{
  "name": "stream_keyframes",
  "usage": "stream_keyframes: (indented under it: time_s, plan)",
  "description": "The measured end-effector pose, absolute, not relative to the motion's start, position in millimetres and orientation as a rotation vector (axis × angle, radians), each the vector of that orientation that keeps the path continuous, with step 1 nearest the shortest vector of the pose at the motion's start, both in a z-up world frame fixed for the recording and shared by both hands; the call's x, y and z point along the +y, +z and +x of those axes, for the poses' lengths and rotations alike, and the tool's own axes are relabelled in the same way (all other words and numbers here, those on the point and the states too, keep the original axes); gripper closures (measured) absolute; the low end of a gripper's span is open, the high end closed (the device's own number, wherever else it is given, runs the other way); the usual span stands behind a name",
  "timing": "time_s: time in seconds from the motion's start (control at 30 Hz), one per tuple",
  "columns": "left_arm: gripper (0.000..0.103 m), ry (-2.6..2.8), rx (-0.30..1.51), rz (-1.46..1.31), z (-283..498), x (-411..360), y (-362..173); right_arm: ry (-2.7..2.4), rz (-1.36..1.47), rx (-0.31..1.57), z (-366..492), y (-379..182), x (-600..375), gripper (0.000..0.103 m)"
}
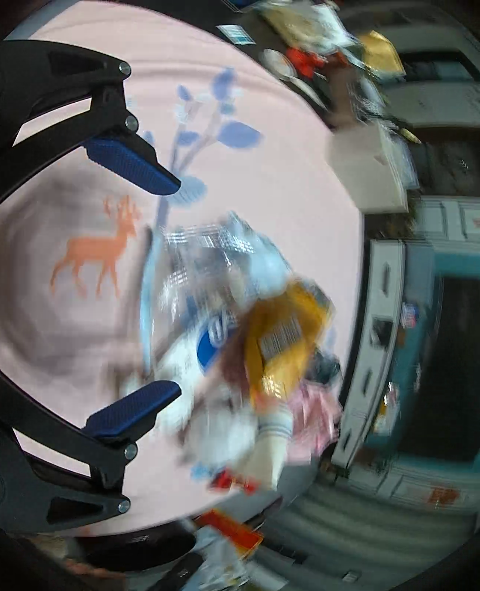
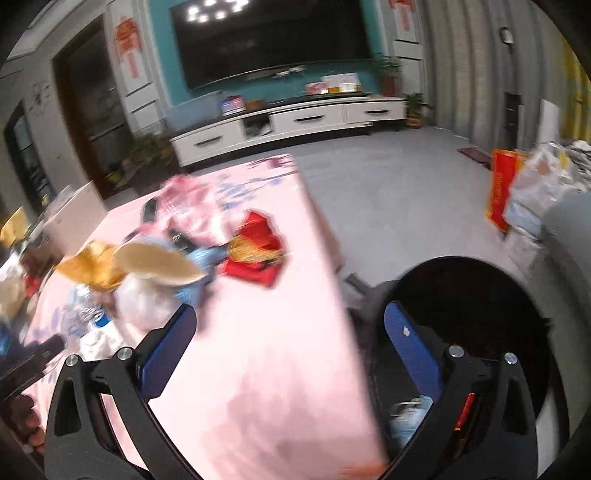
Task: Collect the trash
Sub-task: 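Return both tools to the table toward the clear bag and paper cup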
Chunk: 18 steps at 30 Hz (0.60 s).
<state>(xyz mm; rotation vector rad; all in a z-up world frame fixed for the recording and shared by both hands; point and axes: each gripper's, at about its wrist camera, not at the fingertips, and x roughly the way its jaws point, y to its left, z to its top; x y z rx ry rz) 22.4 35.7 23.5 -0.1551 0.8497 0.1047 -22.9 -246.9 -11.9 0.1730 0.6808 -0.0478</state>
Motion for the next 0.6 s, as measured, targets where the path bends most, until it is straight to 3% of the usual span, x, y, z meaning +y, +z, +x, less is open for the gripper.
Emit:
stream_keyframes:
  time_s: [0.6]
  plan:
    - [0.003, 0.101, 0.931, -0.166, 46.0, 34.3, -14.3, 0.002, 0.092, 0.752, -11.4, -50.7, -203.5, 0.003]
